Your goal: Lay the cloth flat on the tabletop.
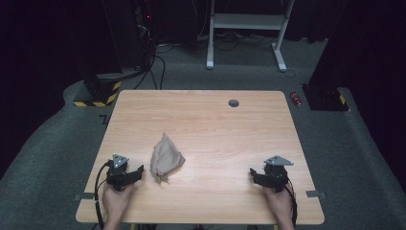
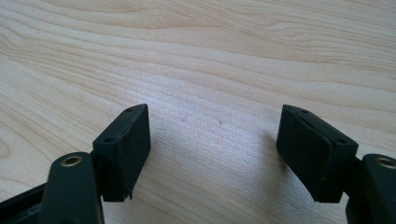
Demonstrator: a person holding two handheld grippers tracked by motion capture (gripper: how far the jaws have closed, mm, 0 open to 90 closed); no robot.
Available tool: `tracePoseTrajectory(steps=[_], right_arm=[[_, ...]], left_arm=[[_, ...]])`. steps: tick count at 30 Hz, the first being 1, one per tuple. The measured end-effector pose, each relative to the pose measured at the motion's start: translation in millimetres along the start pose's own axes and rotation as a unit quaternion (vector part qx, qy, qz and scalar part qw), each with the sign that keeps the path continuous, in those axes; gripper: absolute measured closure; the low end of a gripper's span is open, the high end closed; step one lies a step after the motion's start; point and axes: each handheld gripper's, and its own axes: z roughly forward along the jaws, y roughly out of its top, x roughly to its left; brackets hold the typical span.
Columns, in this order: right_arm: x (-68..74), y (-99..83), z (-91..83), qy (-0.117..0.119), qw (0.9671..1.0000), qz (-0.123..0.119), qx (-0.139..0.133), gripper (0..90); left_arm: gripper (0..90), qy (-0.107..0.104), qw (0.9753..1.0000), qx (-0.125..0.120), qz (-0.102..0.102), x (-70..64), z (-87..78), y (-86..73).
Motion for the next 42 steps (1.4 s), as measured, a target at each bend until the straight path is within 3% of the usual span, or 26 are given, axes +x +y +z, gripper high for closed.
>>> tracePoseTrajectory(steps=[8,16,25,32,39,41,42], right_arm=[[-0.1,0.0,0.0,0.0,1.0,0.0,0.0,25.8],[-0.2,0.1,0.1,0.0,1.0,-0.002,-0.001,25.9],[-0.2,0.1,0.1,0.0,1.0,-0.002,0.0,25.9],[-0.1,0.2,0.1,0.0,1.0,-0.001,-0.001,25.9],[-0.2,0.3,0.3,0.0,1.0,-0.002,-0.001,25.9],[-0.1,0.4,0.3,0.0,1.0,-0.002,-0.001,25.9],[-0.2,0.4,0.3,0.0,1.0,-0.002,-0.001,25.9]], left_arm=[[32.2,-0.017,0.9998,-0.006,-0.007,2.5,-1.0,-0.5],[31.4,-0.018,0.9998,-0.005,0.004,-0.2,-0.7,-0.5],[24.0,-0.016,0.9997,0.004,0.017,-4.8,-0.5,-0.3],[25.8,-0.034,0.9993,0.011,0.002,-4.0,-1.8,2.4],[26.2,-0.043,0.9991,0.002,-0.001,-2.6,-5.1,4.9],[26.6,-0.05,0.9987,-0.002,-0.005,-3.1,-7.0,6.4],[28.1,-0.064,0.9979,-0.001,-0.008,-3.2,-9.2,8.5]])
